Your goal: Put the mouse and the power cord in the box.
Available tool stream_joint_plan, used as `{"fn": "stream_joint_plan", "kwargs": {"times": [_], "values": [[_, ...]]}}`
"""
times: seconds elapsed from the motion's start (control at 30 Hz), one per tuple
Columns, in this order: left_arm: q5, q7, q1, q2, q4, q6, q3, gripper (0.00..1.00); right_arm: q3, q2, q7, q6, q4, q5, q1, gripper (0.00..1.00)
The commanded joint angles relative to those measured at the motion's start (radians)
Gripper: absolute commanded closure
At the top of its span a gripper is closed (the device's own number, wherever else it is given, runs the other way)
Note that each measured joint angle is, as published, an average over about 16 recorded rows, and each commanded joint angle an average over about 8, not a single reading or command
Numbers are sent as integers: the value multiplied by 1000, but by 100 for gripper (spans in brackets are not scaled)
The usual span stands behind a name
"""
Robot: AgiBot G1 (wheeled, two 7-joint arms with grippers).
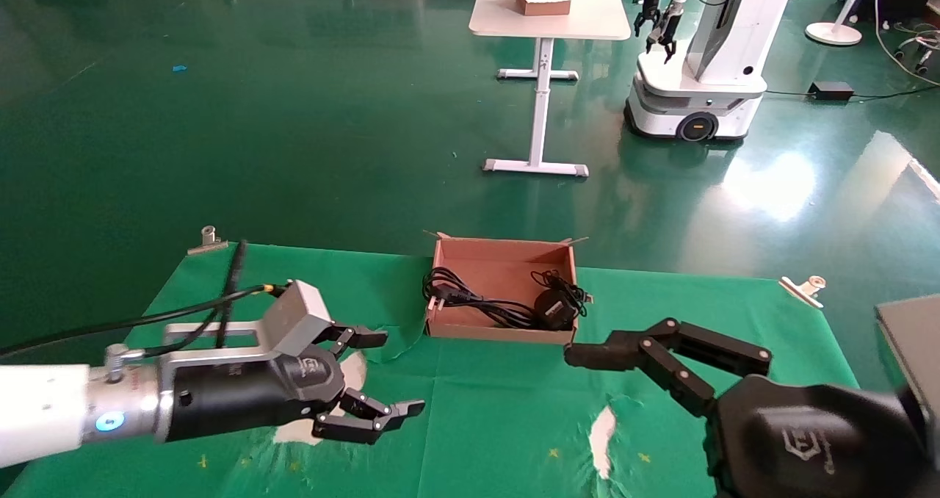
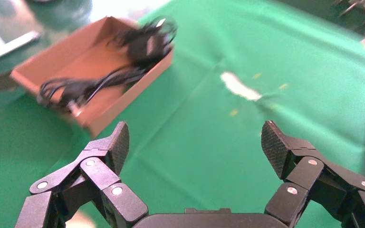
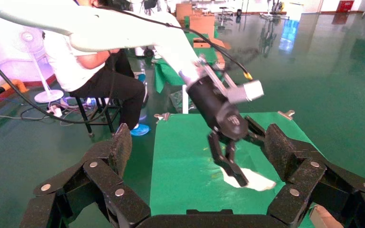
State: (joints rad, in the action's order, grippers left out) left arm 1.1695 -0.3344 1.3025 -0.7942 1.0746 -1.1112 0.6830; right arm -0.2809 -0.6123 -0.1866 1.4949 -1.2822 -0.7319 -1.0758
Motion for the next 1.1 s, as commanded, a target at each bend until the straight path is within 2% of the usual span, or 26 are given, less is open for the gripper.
{"fn": "stream_joint_plan", "kwargs": {"times": [0.03, 0.73, 0.9, 1.1], "values": [[-41, 14, -21, 17, 19, -36, -37, 0, 0, 1, 0, 1, -1, 2, 1, 0], [-441, 146, -229, 183, 211, -386, -406, 0, -1, 2, 0, 1, -2, 4, 1, 0], [-478, 156, -247, 198, 228, -418, -440, 0, 0, 3, 0, 2, -3, 6, 2, 0], [-466, 153, -242, 194, 222, -407, -428, 0, 0, 3, 0, 2, -2, 5, 2, 0]]}}
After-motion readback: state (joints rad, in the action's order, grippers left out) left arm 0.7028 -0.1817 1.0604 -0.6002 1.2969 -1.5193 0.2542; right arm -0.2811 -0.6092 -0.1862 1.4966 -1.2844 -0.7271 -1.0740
